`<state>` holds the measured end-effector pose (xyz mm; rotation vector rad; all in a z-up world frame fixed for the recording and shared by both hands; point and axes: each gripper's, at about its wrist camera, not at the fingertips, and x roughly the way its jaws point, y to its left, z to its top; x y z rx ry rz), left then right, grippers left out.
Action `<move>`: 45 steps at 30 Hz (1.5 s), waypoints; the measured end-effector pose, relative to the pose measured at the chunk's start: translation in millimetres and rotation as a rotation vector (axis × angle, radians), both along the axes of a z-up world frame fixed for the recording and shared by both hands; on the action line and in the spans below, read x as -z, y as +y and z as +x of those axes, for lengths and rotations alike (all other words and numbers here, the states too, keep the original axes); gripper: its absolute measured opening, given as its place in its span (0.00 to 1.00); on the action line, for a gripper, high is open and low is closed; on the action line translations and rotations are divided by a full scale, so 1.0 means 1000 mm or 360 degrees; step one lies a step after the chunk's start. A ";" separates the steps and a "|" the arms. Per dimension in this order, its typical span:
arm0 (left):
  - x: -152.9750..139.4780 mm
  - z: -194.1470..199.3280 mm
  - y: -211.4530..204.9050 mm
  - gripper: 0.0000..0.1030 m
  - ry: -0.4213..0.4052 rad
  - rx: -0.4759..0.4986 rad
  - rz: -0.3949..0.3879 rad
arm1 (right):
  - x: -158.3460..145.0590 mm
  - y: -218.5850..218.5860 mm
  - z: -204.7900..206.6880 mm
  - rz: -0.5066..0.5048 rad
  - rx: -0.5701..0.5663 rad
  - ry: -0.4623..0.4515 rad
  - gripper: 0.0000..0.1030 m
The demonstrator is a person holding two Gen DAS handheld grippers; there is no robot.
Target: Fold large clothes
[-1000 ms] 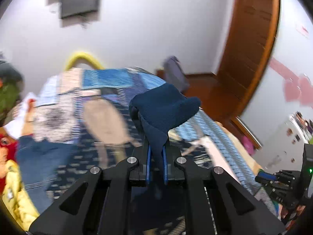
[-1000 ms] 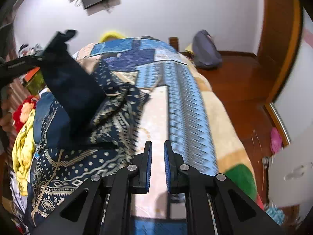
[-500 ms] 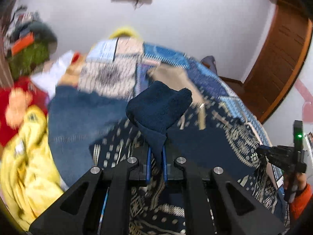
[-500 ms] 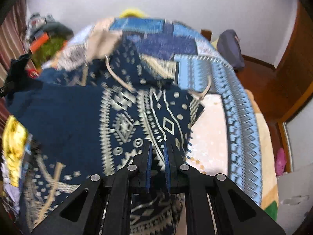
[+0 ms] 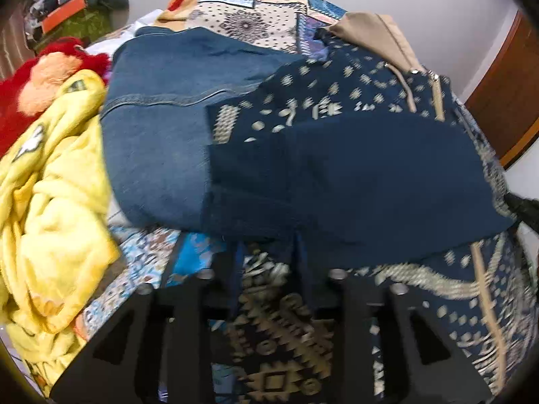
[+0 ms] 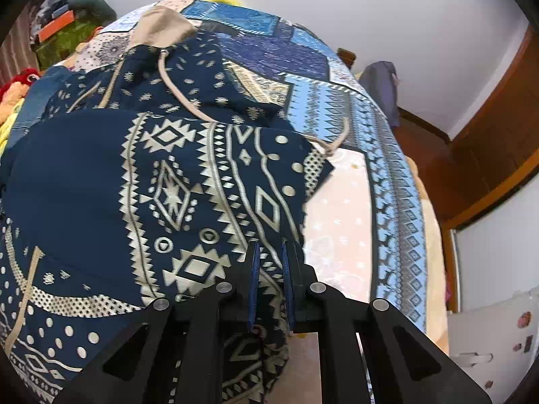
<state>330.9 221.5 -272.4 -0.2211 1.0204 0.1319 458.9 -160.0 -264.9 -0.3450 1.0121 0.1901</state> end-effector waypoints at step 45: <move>-0.066 0.222 -0.041 0.85 -0.0059 0.0207 0.0152 | -0.064 0.123 0.170 0.0497 -0.0123 -0.0015 0.95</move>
